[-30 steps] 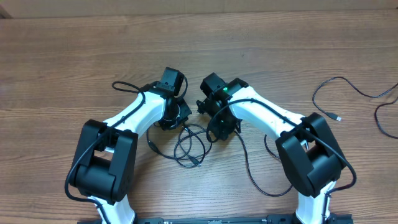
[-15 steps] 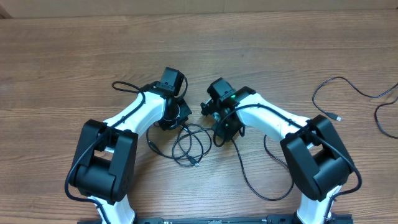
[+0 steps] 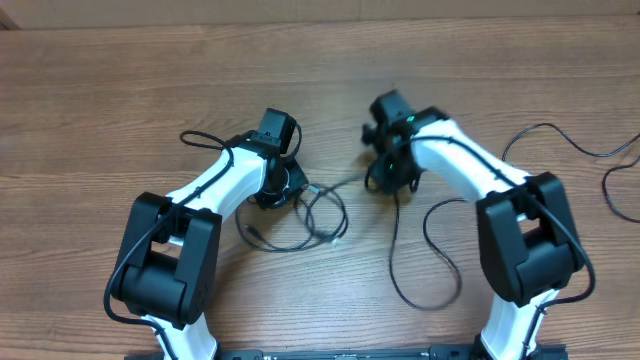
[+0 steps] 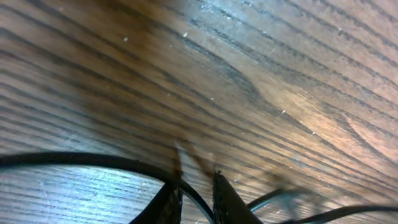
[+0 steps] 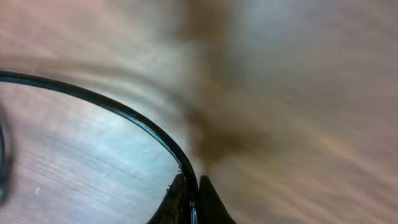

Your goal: Untangle cables

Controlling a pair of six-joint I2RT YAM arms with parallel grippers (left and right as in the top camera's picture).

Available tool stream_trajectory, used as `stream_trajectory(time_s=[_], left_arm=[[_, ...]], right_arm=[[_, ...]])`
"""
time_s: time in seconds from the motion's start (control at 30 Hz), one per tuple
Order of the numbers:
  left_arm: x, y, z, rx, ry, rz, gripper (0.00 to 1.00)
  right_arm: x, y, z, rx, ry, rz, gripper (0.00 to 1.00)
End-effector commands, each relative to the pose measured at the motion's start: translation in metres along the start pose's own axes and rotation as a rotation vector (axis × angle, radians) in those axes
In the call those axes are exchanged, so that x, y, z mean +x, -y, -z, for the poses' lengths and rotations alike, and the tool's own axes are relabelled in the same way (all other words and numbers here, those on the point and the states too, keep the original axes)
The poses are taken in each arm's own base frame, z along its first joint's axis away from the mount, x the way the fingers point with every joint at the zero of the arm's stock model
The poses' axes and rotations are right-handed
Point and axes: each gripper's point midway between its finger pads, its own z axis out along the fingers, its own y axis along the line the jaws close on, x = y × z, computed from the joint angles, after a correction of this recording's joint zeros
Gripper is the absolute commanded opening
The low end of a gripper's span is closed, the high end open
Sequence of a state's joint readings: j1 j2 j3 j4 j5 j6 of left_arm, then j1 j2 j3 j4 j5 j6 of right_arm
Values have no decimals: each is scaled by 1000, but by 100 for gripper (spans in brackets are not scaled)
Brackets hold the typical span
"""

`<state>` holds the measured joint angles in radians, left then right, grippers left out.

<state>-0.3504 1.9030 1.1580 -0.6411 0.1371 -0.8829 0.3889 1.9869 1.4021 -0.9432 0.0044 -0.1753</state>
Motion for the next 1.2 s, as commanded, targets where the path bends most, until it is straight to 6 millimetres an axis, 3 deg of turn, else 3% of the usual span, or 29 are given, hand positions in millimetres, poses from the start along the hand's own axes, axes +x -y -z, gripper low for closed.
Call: stream_trajectory(time_s=[0.0, 0.2, 0.37, 0.5, 0.7, 0.87, 1.0, 1.1, 1.17], left_arm=[[-3, -18, -3, -50, -2, 15, 19], [-14, -49, 2, -126, -7, 75, 20], [-28, -99, 12, -296, 29, 90, 14], [-25, -128, 11, -364, 10, 121, 10], [-15, -156, 6, -398, -34, 162, 12], [-18, -174, 8, -405, -53, 185, 15], [-20, -189, 11, -416, -70, 232, 17], [-22, -197, 13, -410, -80, 257, 17], [-22, -196, 12, -392, -93, 233, 17]], right_arm=[[-19, 23, 32, 42, 95, -96, 4], [-11, 53, 32, 53, 89, -230, 4], [-4, 78, 33, 60, 91, -333, 4], [0, 91, 33, 64, 89, -389, 4], [-1, 103, 34, 80, 113, -514, 4], [-6, 110, 35, 89, 146, -581, 4], [0, 126, 37, 185, 151, -696, 4], [0, 120, 35, 153, 144, -672, 4], [-7, 99, 33, 27, 139, -558, 4]])
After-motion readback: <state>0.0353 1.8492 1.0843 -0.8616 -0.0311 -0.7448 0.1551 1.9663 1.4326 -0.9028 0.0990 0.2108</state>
